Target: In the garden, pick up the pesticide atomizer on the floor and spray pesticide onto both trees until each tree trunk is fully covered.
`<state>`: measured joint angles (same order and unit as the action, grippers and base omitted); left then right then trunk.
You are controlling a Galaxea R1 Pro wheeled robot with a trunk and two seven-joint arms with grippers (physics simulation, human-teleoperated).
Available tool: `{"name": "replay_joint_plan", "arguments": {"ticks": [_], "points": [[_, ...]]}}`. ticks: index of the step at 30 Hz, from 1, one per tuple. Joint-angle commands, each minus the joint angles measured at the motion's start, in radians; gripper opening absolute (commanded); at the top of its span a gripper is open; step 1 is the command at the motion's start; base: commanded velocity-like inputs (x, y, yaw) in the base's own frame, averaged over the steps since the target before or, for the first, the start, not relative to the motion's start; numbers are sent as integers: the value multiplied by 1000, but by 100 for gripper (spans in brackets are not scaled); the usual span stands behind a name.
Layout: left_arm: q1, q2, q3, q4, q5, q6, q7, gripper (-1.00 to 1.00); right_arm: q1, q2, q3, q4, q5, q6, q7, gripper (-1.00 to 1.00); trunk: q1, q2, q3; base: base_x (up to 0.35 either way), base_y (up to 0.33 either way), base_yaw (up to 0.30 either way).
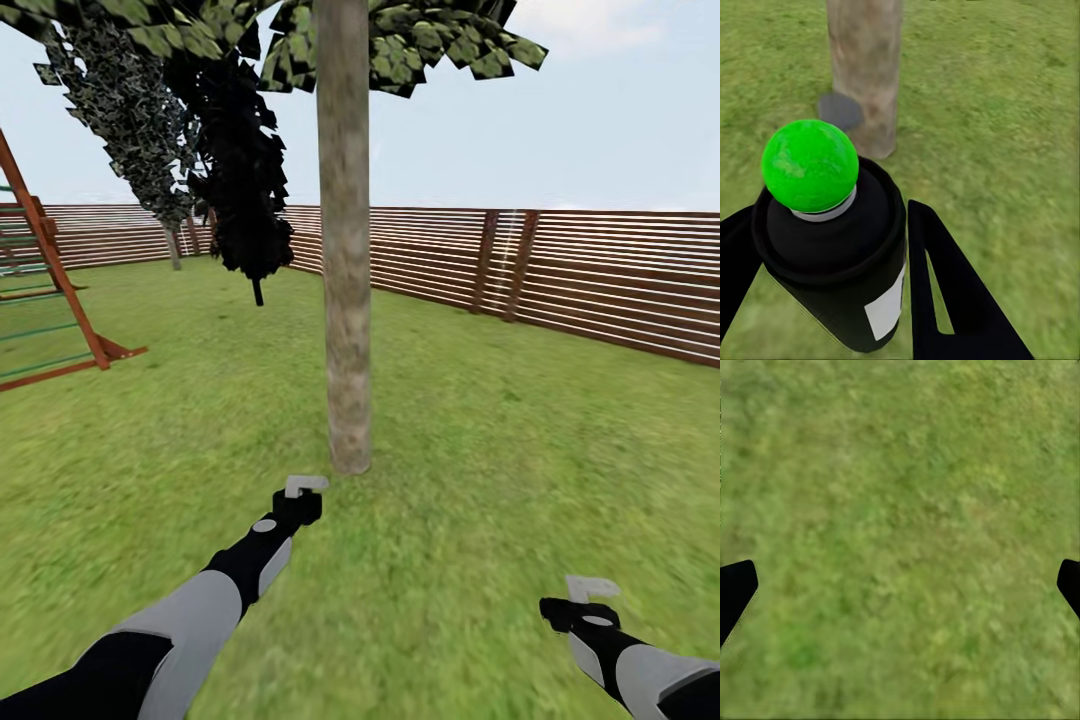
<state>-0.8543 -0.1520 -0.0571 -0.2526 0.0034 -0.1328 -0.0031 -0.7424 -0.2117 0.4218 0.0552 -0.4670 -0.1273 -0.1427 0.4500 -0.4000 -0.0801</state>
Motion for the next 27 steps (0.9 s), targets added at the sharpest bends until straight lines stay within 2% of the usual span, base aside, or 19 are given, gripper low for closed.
{"name": "replay_joint_plan", "arguments": {"ticks": [1,27], "points": [[0,0,1,0,0,0,0,-100,0,0,0,0,0,0,0,100,0,0,0,350,0,0],[0,-1,-2,3,0,1,-2,-100,20,2,2,0,4,0,5,100,0,0,0,350,0,0]]}}
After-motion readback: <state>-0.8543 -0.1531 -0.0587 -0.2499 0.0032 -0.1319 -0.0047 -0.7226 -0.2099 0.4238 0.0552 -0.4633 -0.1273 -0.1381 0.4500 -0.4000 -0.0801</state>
